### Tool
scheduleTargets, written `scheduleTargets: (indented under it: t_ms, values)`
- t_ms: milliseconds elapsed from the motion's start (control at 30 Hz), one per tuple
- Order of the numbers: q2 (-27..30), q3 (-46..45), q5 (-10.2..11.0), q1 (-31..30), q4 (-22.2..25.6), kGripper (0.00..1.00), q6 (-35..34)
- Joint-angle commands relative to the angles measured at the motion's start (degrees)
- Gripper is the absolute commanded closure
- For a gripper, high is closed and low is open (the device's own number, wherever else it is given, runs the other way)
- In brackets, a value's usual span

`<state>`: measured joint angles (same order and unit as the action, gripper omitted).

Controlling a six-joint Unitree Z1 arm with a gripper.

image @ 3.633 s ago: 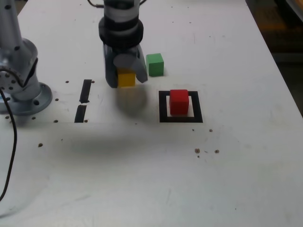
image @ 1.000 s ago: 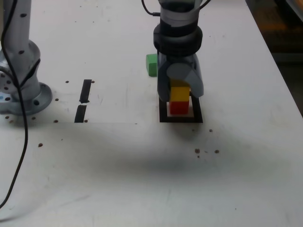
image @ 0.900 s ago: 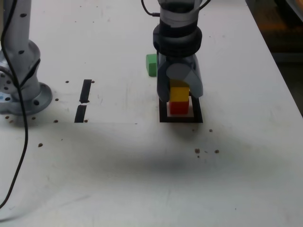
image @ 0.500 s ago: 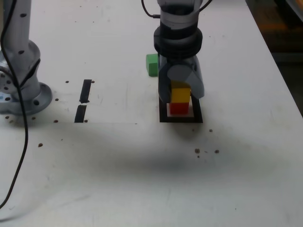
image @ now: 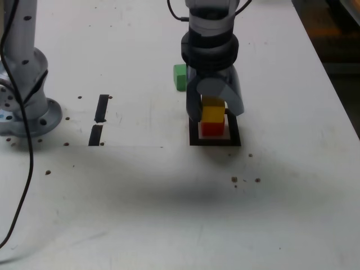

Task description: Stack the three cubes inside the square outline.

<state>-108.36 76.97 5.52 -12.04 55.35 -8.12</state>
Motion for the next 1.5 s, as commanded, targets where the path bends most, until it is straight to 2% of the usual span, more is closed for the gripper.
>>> scheduleTargets:
  t_ms: [0,167,500,767,933,1133,1267,1467]
  values:
    - [0.7,-0.1,0.3,-0.1,-0.2,0.28,0.2]
    - [1.0,-0.2,0.7,-0.1,-0.3,0.21,0.4]
    - [2.1,0.1,1.5,-0.1,1.3,0.19,0.5]
    - [6.3,2.1,4.4,-0.1,7.1,0.13,0.3]
    - [8.9,1.9,5.8,0.6,8.7,0.07,-0.1]
    - [10.6,-0.5,4.5,3.5,8.7,0.01,-0.7]
    - [11.5,-2.4,3.1,6.4,8.4,0.0,-0.7]
    - [12.3,-4.2,2.7,10.5,7.4,0.0,0.0]
